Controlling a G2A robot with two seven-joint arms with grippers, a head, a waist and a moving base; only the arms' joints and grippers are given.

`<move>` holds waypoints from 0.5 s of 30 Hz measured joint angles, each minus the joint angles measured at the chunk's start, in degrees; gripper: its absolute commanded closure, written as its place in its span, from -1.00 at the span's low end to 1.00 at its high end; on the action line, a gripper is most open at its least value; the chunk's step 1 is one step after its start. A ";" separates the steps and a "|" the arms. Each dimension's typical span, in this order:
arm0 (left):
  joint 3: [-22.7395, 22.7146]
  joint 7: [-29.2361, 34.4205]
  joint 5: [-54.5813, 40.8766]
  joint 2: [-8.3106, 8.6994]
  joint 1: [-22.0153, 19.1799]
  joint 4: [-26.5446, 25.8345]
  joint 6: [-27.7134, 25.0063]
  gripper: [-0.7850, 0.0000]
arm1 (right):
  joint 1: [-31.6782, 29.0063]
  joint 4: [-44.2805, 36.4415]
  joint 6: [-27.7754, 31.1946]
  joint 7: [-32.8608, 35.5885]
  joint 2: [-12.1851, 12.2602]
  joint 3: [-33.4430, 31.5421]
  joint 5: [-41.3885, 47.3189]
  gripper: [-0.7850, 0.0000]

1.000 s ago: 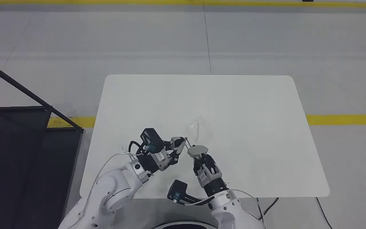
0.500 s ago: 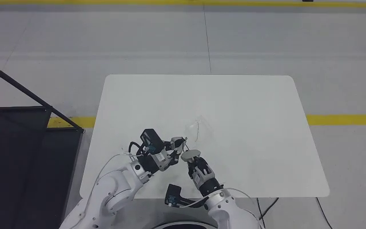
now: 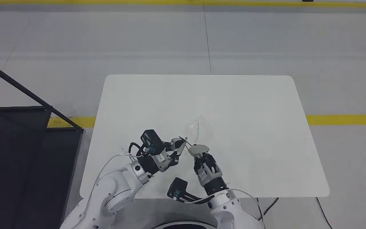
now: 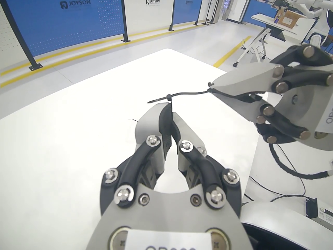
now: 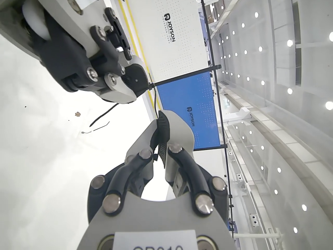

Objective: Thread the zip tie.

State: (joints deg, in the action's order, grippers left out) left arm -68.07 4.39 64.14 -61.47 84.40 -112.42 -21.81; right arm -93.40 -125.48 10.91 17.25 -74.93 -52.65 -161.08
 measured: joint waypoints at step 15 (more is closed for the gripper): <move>-0.17 0.66 0.60 -0.22 0.05 -0.01 -0.92 1.00 | 1.88 0.76 3.50 1.82 -0.62 0.71 0.60 1.00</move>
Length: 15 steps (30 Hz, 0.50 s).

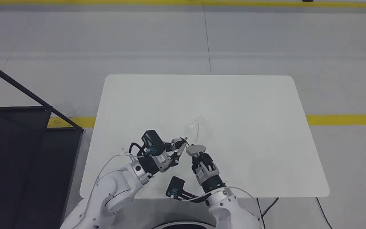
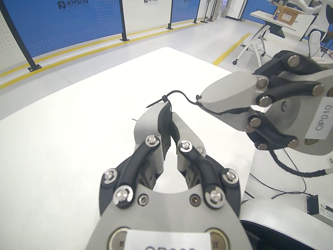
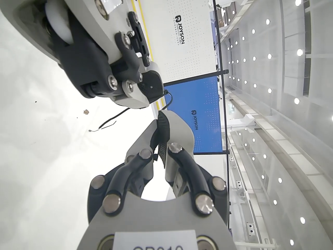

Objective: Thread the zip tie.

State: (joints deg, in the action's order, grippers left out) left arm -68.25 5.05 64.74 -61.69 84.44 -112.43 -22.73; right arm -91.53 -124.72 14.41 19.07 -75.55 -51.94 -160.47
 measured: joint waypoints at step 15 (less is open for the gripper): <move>-0.47 -1.68 -3.85 -0.53 0.10 0.73 1.41 1.00 | -1.20 -1.11 -0.76 -2.11 -0.11 -1.93 4.63 -0.83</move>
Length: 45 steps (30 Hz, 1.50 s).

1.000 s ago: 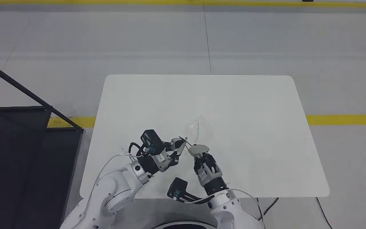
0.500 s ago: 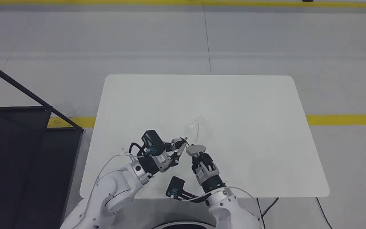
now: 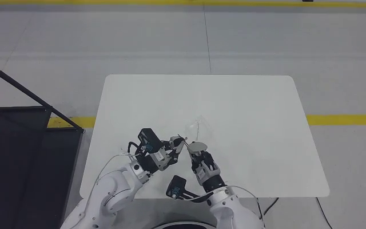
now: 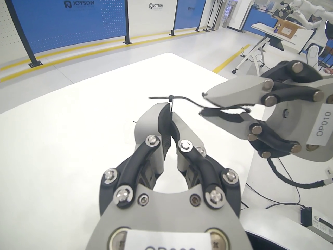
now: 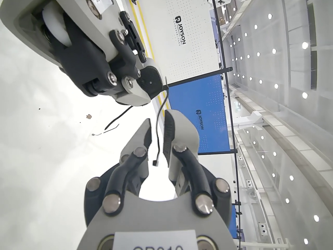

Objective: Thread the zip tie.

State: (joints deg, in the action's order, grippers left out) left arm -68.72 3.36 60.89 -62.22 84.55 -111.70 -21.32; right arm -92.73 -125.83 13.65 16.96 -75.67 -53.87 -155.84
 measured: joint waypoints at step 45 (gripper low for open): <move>-1.36 0.51 -15.21 -1.20 -2.71 3.44 -4.00 1.00 | 5.98 14.72 18.28 -9.10 1.12 -18.29 76.31 0.00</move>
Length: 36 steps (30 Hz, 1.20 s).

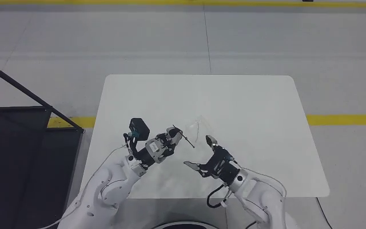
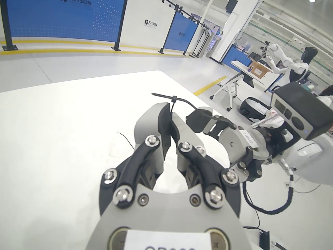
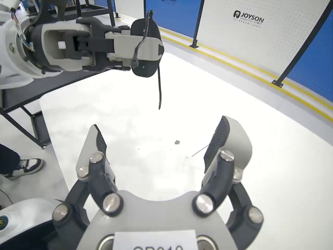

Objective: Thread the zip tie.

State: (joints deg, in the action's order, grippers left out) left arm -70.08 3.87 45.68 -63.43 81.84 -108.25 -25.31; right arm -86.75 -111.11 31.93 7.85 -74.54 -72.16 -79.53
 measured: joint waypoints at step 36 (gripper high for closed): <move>0.33 -0.17 0.45 -0.71 0.42 0.59 -1.66 1.00 | 7.30 4.67 0.63 4.36 0.83 2.98 10.74 1.00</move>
State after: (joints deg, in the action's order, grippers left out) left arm -69.75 3.71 46.13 -64.13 82.26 -107.66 -26.97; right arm -79.45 -106.45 32.56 12.21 -73.72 -69.18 -68.80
